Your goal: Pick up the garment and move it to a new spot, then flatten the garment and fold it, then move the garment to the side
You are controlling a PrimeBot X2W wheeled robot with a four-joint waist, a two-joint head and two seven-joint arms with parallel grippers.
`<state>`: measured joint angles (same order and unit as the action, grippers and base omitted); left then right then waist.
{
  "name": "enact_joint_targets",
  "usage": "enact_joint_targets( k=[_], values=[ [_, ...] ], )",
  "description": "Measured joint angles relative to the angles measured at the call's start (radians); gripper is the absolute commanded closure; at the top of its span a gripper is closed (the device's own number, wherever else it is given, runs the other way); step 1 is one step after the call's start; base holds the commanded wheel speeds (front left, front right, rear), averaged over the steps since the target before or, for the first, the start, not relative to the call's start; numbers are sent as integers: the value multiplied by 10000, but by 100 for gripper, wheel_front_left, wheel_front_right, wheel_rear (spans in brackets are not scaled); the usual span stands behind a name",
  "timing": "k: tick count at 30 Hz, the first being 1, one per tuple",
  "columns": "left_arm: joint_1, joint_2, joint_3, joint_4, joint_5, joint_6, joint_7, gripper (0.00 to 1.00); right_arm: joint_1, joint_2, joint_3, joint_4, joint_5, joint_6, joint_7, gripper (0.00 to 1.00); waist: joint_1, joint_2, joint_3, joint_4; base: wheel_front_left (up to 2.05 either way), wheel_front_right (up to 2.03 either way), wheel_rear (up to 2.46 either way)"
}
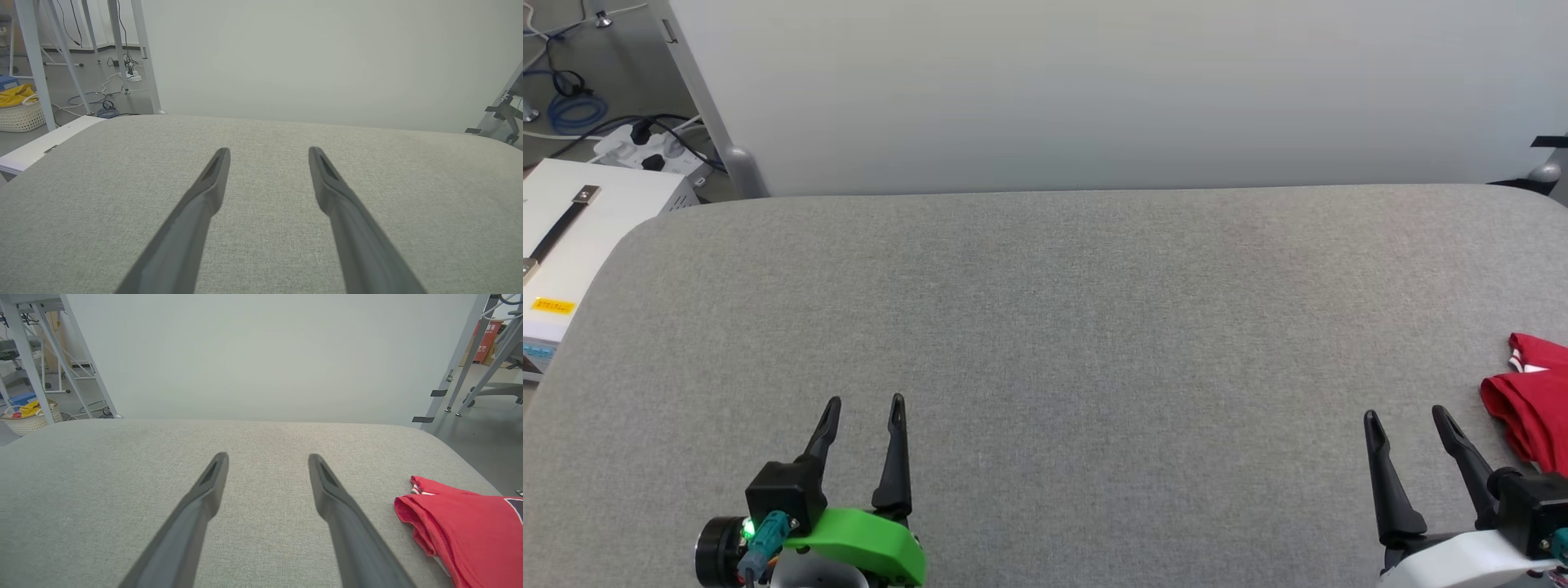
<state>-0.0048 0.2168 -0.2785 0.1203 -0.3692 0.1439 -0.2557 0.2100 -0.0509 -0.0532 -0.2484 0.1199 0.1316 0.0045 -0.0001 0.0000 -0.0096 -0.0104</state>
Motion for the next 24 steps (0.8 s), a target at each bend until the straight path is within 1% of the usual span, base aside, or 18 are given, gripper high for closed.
enact_joint_targets(
  k=[24],
  values=[
    [-1, 31, -157, 234, -6, 10, 31, 0, 147, 10, 280, 134, 173, 0, -15, 0, 1, 0, -6, 9, 0, 0, 0]
  ],
)
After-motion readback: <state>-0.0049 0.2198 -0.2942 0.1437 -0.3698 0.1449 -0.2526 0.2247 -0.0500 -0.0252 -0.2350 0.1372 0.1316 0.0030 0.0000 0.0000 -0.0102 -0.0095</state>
